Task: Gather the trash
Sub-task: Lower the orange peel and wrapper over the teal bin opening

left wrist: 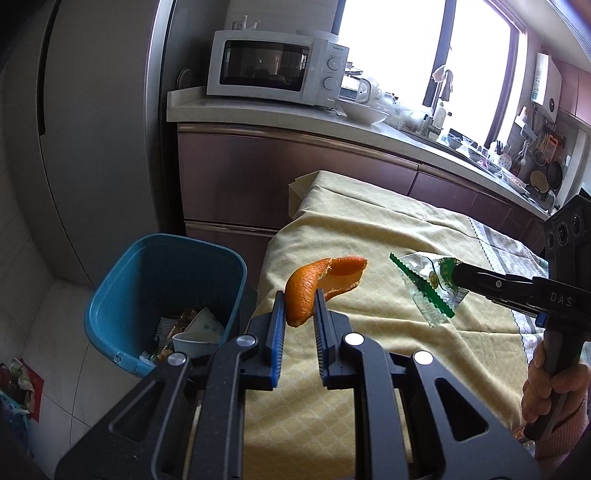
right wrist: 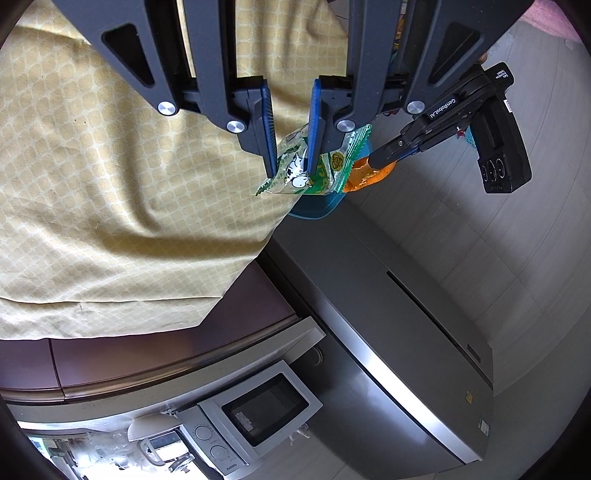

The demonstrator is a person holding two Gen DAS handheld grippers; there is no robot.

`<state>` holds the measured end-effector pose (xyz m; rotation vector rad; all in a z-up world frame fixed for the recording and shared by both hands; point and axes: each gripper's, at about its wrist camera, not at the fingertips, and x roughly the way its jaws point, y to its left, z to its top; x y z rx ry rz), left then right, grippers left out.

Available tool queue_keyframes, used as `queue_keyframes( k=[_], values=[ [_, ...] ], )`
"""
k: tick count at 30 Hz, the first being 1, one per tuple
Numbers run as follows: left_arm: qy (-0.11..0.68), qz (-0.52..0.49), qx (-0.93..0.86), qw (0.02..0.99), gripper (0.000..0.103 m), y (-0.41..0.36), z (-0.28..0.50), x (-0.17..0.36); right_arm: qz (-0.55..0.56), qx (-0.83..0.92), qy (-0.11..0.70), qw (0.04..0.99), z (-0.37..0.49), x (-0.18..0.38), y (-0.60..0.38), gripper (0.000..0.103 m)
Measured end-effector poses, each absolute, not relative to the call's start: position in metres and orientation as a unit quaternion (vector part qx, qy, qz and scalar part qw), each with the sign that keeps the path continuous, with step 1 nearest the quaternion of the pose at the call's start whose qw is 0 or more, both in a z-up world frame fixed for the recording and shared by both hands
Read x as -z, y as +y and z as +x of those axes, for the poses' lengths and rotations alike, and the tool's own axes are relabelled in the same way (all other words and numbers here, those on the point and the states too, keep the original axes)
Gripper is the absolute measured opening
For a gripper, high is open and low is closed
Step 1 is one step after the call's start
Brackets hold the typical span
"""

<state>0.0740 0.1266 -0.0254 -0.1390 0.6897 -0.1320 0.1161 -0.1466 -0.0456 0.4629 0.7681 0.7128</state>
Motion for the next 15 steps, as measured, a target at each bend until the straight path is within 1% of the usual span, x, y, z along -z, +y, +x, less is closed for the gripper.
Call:
queue_keyframes(
  k=[15],
  values=[
    [0.335, -0.070, 0.050, 0.938, 0.015, 0.136, 0.075, 0.026, 0.210, -0.350, 0.368, 0.835, 0.122, 0.045, -0.132, 0.015]
  ],
)
